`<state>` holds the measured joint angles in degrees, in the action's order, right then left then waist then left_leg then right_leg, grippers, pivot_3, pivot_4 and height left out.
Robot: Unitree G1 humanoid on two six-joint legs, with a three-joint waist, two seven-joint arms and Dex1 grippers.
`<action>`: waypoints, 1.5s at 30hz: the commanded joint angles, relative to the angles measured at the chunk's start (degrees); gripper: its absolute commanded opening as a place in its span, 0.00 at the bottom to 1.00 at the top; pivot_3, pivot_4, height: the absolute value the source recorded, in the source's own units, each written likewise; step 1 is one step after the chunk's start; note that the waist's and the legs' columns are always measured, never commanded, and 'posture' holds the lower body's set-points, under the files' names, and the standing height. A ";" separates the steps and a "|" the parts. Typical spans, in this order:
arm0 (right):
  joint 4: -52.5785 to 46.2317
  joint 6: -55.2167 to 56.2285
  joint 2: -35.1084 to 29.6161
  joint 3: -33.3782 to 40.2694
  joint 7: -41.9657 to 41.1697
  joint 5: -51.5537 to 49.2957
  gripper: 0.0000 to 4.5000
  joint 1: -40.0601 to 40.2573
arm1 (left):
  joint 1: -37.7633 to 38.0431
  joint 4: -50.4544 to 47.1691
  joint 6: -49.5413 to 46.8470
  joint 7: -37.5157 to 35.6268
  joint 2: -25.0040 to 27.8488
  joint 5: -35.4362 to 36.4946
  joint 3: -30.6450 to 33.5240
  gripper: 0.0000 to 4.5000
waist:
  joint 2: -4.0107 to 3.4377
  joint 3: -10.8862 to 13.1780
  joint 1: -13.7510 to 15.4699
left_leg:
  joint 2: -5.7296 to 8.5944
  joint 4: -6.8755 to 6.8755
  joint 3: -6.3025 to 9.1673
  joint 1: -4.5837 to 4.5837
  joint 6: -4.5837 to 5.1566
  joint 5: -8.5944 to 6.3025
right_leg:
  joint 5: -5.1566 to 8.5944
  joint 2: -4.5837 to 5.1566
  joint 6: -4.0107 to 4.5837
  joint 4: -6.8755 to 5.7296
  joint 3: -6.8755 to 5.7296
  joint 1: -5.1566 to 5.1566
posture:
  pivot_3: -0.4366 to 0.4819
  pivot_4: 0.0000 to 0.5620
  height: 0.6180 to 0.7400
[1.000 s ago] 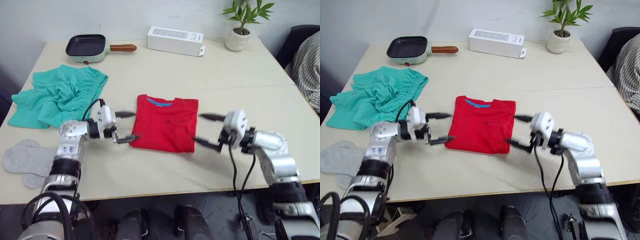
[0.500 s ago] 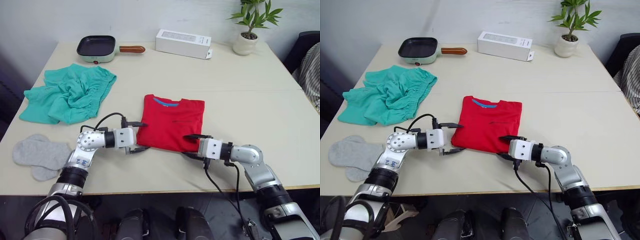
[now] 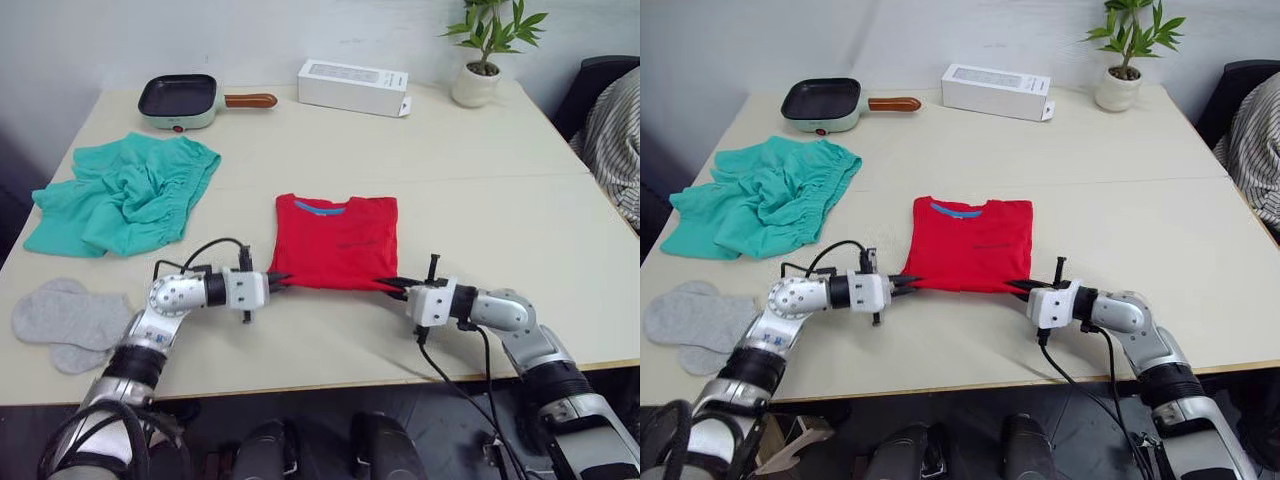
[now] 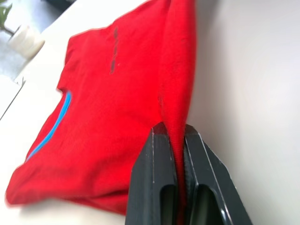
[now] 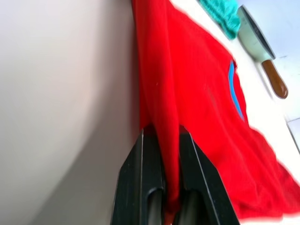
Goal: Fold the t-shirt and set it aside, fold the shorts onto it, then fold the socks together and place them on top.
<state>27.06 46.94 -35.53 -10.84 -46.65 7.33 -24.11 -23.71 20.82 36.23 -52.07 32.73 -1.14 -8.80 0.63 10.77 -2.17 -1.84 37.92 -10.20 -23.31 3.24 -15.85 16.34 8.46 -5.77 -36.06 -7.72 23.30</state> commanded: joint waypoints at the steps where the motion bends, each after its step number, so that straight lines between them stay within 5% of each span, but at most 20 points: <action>1: -1.26 3.18 -2.26 0.49 -0.44 -2.22 0.00 2.16 | 6.38 -9.56 -1.10 -1.59 2.82 3.26 0.20 0.00 | 0.00 0.00 -0.03 | -0.01 0.00 0.00 0.00 -0.01 -0.01 | 0.00 0.00 0.00 0.02 0.03 0.00 | 0.48 0.27 1.00; 7: -10.86 2.65 -6.62 -1.45 -5.65 -8.75 0.00 11.06 | 18.68 -24.29 -5.09 0.43 5.69 2.88 0.64 0.00 | -0.01 0.01 0.50 | -0.01 0.03 0.07 0.03 -0.02 -0.05 | 0.03 0.12 0.04 0.19 0.28 -0.05 | 0.48 0.27 1.00; 17: -22.62 -5.22 -9.00 -0.43 -5.22 -11.15 0.00 21.46 | 27.48 -32.79 -11.47 2.19 9.99 5.09 4.50 0.00 | -0.02 0.00 0.57 | -0.08 0.03 0.16 0.06 -0.39 -0.40 | 0.06 0.16 0.11 0.23 0.28 -0.08 | 0.48 0.27 1.00; 19: -23.56 -7.40 -8.91 -0.28 -5.69 -13.26 0.00 22.06 | 28.47 -34.08 -12.34 1.46 10.42 6.92 4.70 0.16 | -0.01 0.00 0.62 | -0.13 0.02 0.16 0.06 -0.43 -0.43 | 0.09 0.12 0.15 0.23 0.27 -0.06 | 0.48 0.27 1.00; 26: -34.90 -17.34 -17.26 0.94 -15.36 -27.79 0.47 28.33 | 31.44 -38.40 -20.14 0.01 12.07 17.69 10.39 0.66 | -0.02 0.01 1.13 | -0.17 0.05 0.19 0.08 -0.35 -0.47 | 0.14 0.12 0.24 0.27 0.22 -0.16 | 0.48 0.27 1.00; 29: -43.33 -27.32 -22.86 3.31 -19.65 -37.55 0.70 31.10 | 32.46 -41.95 -31.38 -1.19 13.46 29.66 14.31 0.66 | -0.03 0.02 1.09 | -0.24 0.05 0.26 0.11 -0.31 -0.48 | 0.14 0.10 0.24 0.30 0.19 -0.22 | 0.48 0.27 1.00; 32: -45.61 -37.30 -23.62 6.10 -19.46 -44.90 0.61 28.99 | 28.00 -43.36 -39.48 -1.78 13.95 36.02 14.60 0.57 | -0.03 0.01 1.22 | -0.30 0.07 0.36 0.15 -0.30 -0.51 | 0.15 0.06 0.25 0.40 0.12 -0.37 | 0.48 0.27 1.00; 35: -44.63 -42.97 -18.26 6.19 -15.38 -45.60 0.38 22.84 | 22.29 -42.66 -43.96 -2.14 12.54 36.38 11.82 0.38 | -0.01 0.00 1.73 | -0.30 0.10 0.40 0.23 -0.27 -0.56 | 0.15 0.04 0.25 0.54 0.07 -0.53 | 0.48 0.27 1.00; 38: -43.23 -45.07 -10.44 2.65 -11.95 -40.41 0.13 17.27 | 15.99 -39.14 -45.15 -1.12 8.37 31.62 6.58 0.15 | -0.03 -0.01 2.07 | -0.29 0.11 0.35 0.19 -0.45 -0.52 | 0.15 0.00 0.25 0.51 0.06 -0.46 | 0.48 0.27 1.00; 40: -42.32 -44.18 -6.21 -1.16 -10.89 -34.09 0.00 16.01 | 12.71 -34.98 -39.93 -1.94 6.55 22.43 1.01 0.00 | -0.03 -0.01 2.41 | -0.28 0.09 0.36 0.16 -0.53 -0.55 | 0.15 -0.05 0.25 0.51 0.00 -0.46 | 0.48 0.27 1.00; 45: -39.29 -43.77 3.19 -5.12 -3.68 -24.62 0.00 15.70 | 8.85 -28.37 -36.21 -0.54 0.65 14.67 -4.64 0.00 | -0.03 -0.01 2.11 | -0.15 0.09 0.04 -0.11 -0.18 -0.48 | 0.14 -0.25 0.25 0.38 -0.06 0.03 | 0.48 0.27 1.00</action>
<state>-12.36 2.11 -33.45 -15.69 -52.81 -20.40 -8.43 -14.10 -7.59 -1.03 -53.87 34.71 14.68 -12.67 0.60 10.76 -0.07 -1.93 38.05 -10.19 -23.45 3.12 -16.33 16.49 8.19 -5.52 -35.76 -7.77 23.40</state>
